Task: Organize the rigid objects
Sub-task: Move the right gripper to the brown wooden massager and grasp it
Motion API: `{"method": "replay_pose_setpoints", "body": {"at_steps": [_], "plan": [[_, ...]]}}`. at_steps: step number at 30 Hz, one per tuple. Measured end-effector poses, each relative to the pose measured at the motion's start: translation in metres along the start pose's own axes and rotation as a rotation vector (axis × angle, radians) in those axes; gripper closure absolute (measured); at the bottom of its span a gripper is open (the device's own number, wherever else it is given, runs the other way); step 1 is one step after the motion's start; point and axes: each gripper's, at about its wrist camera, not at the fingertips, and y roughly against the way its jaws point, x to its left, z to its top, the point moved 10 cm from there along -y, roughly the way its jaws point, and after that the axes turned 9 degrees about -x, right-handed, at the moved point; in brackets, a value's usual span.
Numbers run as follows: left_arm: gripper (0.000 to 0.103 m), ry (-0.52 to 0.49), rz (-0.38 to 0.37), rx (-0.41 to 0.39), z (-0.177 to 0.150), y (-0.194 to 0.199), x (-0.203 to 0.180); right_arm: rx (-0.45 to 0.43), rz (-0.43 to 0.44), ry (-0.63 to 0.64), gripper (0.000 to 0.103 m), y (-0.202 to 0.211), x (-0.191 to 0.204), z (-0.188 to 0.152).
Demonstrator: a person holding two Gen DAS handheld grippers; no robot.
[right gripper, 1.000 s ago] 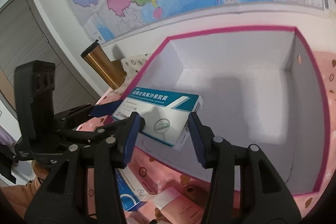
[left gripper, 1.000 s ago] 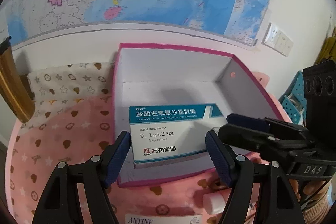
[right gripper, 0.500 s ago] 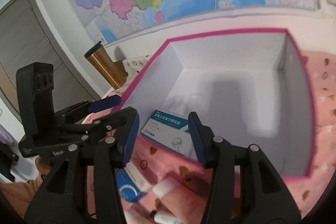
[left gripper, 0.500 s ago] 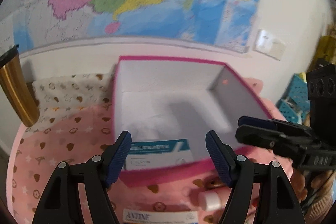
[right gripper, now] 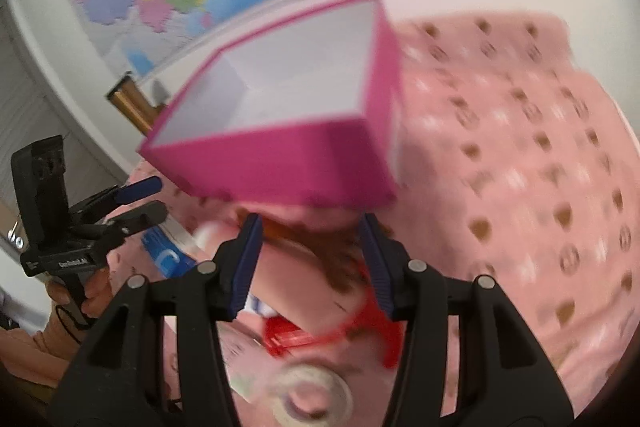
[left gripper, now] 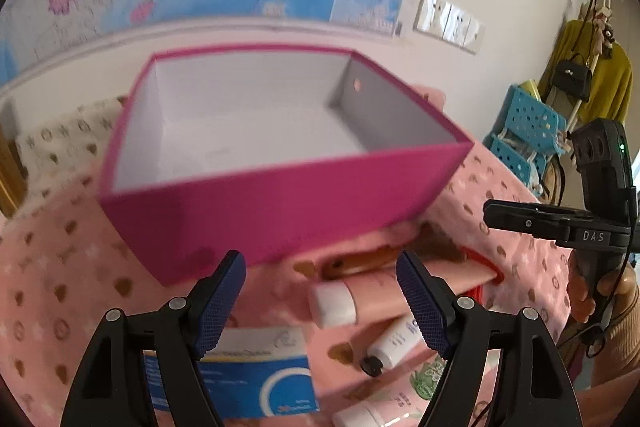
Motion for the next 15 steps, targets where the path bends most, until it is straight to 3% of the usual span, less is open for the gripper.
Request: {"method": "replay_pose_setpoints", "body": {"at_steps": [7, 15], "plan": [[0.024, 0.017, -0.009, 0.059, -0.019, -0.012, -0.005, 0.046, -0.043, -0.050, 0.051, 0.005, -0.025, -0.029], [0.024, 0.034, -0.020, 0.113, -0.031, -0.022, -0.005, 0.079, -0.002, -0.040, 0.051, 0.007, -0.008, -0.051]]}}
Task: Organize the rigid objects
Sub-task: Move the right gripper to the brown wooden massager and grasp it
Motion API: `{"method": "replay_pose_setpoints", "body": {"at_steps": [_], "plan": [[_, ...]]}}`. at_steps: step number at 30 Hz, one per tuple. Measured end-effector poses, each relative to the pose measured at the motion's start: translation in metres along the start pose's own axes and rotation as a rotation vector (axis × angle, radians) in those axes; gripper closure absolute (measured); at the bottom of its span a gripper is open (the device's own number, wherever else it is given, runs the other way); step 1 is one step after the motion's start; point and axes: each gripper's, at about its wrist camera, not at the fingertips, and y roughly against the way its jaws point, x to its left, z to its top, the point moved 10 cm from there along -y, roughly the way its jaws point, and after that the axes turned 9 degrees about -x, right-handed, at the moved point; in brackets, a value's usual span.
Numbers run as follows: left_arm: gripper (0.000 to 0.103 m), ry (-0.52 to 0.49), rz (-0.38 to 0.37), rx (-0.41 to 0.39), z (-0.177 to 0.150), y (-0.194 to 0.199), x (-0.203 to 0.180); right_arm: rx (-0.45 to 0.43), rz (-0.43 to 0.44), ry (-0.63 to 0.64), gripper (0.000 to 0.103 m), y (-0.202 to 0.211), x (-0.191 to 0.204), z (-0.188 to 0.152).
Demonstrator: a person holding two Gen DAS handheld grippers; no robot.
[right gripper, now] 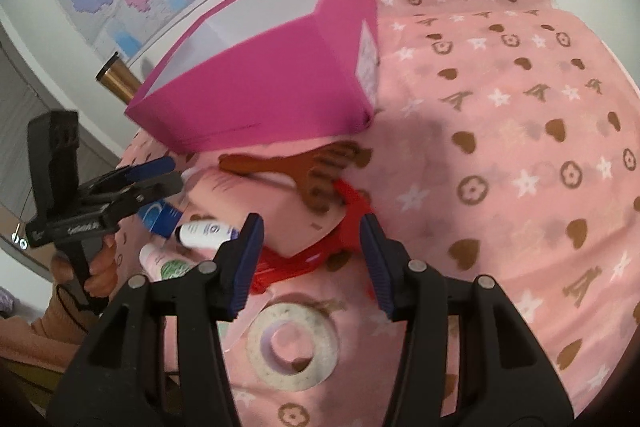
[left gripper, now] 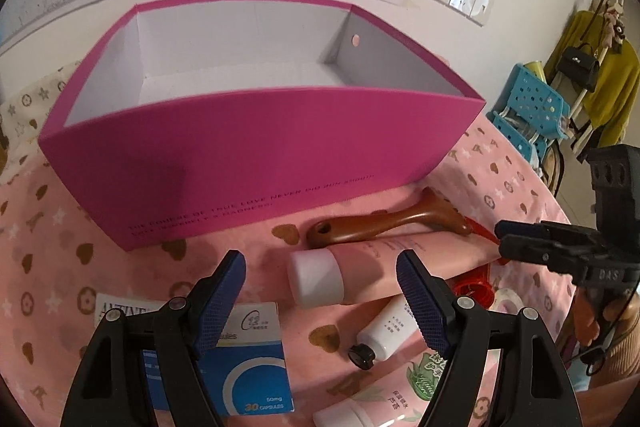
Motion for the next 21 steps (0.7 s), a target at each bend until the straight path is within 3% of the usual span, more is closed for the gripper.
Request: {"method": "replay_pose_setpoints", "body": {"at_steps": [15, 21], "plan": [[0.024, 0.017, -0.032, 0.030, 0.009, -0.014, -0.002, -0.009, 0.003, -0.030, 0.051, -0.028, -0.005, 0.019], [0.024, 0.019, -0.063, 0.066, 0.014, -0.031, -0.006, 0.024, 0.021, -0.058, 0.051, -0.047, -0.010, 0.025]]}}
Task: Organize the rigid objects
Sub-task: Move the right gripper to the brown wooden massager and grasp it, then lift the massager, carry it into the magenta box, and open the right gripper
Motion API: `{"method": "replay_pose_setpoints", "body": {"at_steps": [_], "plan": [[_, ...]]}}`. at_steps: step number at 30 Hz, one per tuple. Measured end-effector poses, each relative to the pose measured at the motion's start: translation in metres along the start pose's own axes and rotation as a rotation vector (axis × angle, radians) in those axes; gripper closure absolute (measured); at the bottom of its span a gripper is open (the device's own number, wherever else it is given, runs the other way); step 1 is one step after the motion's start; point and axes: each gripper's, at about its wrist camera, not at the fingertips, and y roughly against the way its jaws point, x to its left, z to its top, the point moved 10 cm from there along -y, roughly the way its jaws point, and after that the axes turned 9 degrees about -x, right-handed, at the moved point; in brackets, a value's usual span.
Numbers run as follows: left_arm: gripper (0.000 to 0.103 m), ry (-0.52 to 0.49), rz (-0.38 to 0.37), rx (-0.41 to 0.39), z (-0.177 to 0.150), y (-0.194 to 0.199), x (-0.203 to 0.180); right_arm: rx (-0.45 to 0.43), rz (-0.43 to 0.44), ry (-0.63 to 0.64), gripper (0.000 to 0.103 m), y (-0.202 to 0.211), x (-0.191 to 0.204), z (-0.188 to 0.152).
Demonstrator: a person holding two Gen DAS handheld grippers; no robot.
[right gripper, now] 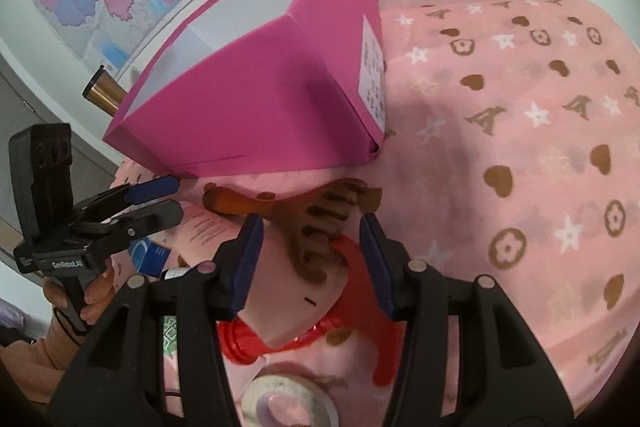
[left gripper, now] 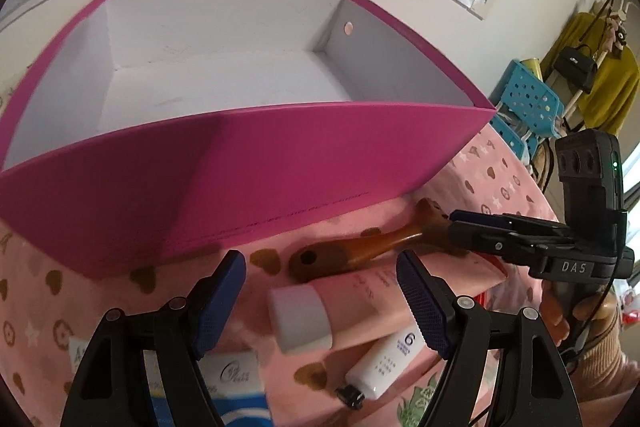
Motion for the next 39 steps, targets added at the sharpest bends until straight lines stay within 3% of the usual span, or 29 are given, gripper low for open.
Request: {"method": "replay_pose_setpoints", "body": {"at_steps": [9, 20, 22, 24, 25, 27, 30, 34, 39], "plan": [[0.024, 0.007, -0.053, 0.082, -0.009, -0.026, -0.007, 0.013, 0.056, -0.014, 0.050, -0.012, 0.003, 0.001], [0.024, -0.023, -0.071, 0.083, -0.010, -0.027, -0.011, -0.083, 0.232, -0.026, 0.049, 0.004, 0.033, 0.012], [0.024, -0.027, -0.068, 0.084, -0.009, -0.028, -0.011, -0.068, 0.202, 0.007, 0.050, -0.001, 0.038, 0.010], [0.024, -0.026, -0.063, 0.085, -0.009, -0.028, -0.010, -0.046, 0.142, 0.036, 0.057, -0.010, 0.038, 0.009], [0.024, -0.028, -0.061, 0.084, -0.009, -0.028, -0.010, -0.036, 0.139, 0.031, 0.064, -0.012, 0.037, 0.008], [0.024, -0.027, -0.058, 0.084, -0.009, -0.029, -0.010, -0.030, 0.137, 0.022, 0.067, -0.014, 0.035, 0.007], [0.024, -0.035, -0.052, 0.081, -0.008, -0.028, -0.011, -0.036, 0.149, 0.009, 0.070, -0.011, 0.033, 0.008], [0.025, -0.098, -0.017, 0.046, -0.007, -0.021, -0.017, -0.066, 0.224, 0.028, 0.085, 0.006, 0.048, 0.012], [0.025, -0.198, 0.033, -0.013, -0.004, -0.004, -0.030, -0.092, 0.232, 0.050, 0.087, 0.024, 0.058, 0.020]]}}
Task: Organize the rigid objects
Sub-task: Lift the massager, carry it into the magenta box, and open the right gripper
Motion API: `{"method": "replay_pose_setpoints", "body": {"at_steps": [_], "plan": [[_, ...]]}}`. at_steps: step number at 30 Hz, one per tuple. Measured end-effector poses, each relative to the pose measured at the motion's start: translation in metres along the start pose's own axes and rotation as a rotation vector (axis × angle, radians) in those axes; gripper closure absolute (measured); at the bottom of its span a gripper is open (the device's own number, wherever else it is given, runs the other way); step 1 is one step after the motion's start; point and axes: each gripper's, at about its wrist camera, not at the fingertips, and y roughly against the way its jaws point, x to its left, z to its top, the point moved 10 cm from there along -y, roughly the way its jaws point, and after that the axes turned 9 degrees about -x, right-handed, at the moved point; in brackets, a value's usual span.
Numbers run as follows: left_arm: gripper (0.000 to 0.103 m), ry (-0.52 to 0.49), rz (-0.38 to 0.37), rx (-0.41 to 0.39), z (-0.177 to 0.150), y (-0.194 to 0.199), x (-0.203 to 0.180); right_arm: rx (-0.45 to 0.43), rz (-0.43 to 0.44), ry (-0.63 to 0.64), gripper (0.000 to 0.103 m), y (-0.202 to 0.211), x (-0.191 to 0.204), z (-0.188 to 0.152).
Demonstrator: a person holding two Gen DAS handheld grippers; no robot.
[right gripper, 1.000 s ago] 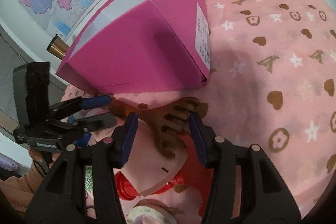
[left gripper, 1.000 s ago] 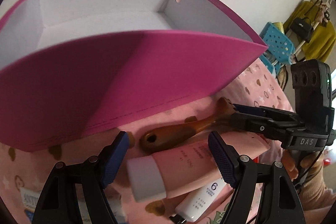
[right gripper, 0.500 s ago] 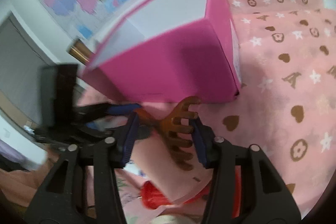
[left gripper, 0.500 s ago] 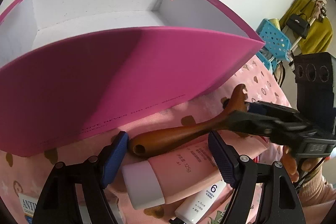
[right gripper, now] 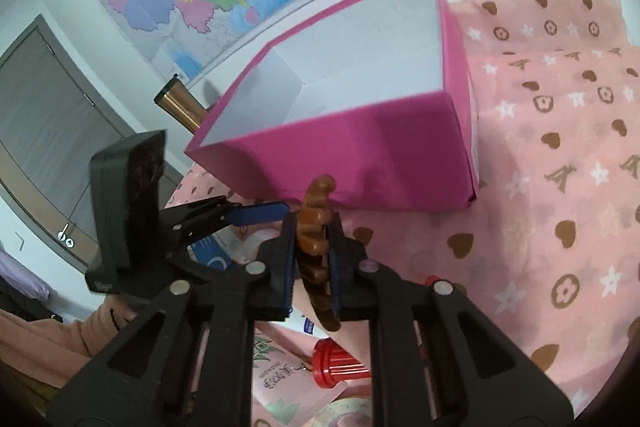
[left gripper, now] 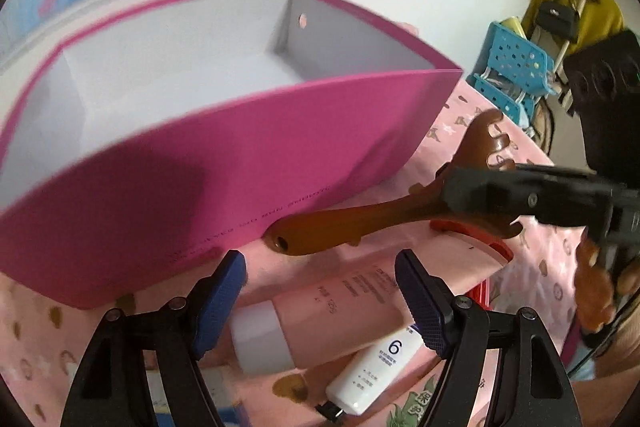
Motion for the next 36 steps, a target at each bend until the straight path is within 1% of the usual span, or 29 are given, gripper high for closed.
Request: {"method": "replay_pose_setpoints", "body": {"at_steps": [2, 6, 8, 9, 11, 13, 14, 17, 20, 22, 27, 31, 36], "plan": [[0.025, -0.022, 0.015, -0.015, 0.002, 0.006, -0.002, -0.003, 0.027, -0.022, 0.087, 0.005, 0.001, 0.003], [0.025, -0.042, 0.053, -0.043, 0.006, 0.016, -0.001, -0.020, 0.062, -0.027, 0.087, 0.015, 0.011, 0.005], [0.032, -0.037, 0.066, -0.058, 0.011, 0.023, 0.001, -0.027, 0.108, -0.038, 0.087, 0.023, 0.020, 0.009], [0.034, -0.031, 0.067, -0.074, 0.015, 0.029, 0.001, -0.033, 0.122, -0.034, 0.087, 0.028, 0.025, 0.011], [0.042, -0.025, 0.071, -0.107, 0.023, 0.040, 0.004, -0.048, 0.150, -0.021, 0.087, 0.034, 0.037, 0.019], [0.046, -0.020, 0.077, -0.148, 0.035, 0.052, 0.005, -0.061, 0.176, -0.020, 0.087, 0.038, 0.046, 0.027], [0.048, -0.020, 0.078, -0.172, 0.042, 0.060, 0.006, -0.066, 0.189, -0.015, 0.087, 0.040, 0.050, 0.031], [0.049, -0.019, 0.063, -0.207, 0.057, 0.069, 0.007, -0.074, 0.218, 0.000, 0.087, 0.042, 0.059, 0.044], [0.051, -0.034, 0.095, -0.228, 0.068, 0.072, 0.014, -0.086, 0.228, 0.012, 0.087, 0.040, 0.062, 0.059], [0.055, -0.027, 0.097, -0.227, 0.076, 0.068, 0.015, -0.089, 0.232, 0.012, 0.087, 0.038, 0.061, 0.067], [0.055, 0.000, 0.090, -0.210, 0.090, 0.057, 0.026, -0.080, 0.236, -0.001, 0.087, 0.026, 0.054, 0.086], [0.055, 0.017, 0.096, -0.184, 0.092, 0.044, 0.036, -0.059, 0.233, -0.019, 0.087, 0.013, 0.044, 0.096], [0.055, 0.037, 0.108, -0.141, 0.090, 0.023, 0.049, -0.017, 0.224, -0.050, 0.087, -0.007, 0.029, 0.102]]}}
